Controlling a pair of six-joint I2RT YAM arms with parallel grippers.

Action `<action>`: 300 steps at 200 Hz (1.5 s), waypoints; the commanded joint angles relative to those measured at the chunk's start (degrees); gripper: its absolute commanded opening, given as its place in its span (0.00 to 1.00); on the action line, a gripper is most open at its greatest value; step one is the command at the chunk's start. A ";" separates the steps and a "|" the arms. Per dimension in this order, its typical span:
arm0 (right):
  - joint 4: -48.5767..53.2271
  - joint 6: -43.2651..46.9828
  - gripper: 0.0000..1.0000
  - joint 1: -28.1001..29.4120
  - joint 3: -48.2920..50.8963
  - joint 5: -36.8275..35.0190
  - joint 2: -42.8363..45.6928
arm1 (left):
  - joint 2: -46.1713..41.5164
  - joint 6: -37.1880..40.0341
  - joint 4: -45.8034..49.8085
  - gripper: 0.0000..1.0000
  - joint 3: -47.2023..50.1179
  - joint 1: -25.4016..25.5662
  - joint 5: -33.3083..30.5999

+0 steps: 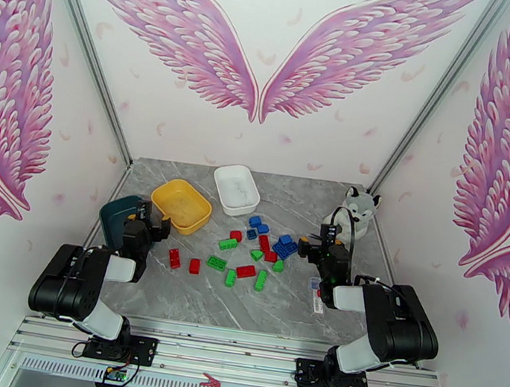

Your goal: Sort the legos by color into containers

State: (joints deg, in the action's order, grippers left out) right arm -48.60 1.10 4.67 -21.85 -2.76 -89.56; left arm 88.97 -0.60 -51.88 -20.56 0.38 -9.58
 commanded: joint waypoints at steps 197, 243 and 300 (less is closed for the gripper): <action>48.66 -36.32 0.81 0.58 -12.40 7.34 33.97 | -60.60 -34.05 51.72 0.99 -0.56 2.00 -8.06; 66.62 -36.96 0.83 17.05 -20.36 6.98 35.86 | -68.31 -39.00 67.02 0.95 -1.71 3.61 13.48; 73.30 -40.57 0.82 40.18 -14.70 -11.93 36.82 | -67.67 -40.41 67.28 0.98 3.33 23.84 5.06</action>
State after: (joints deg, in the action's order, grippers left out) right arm 17.76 -36.47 39.31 -39.03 -4.69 -50.74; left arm 20.93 -40.16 12.38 -18.33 15.97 0.23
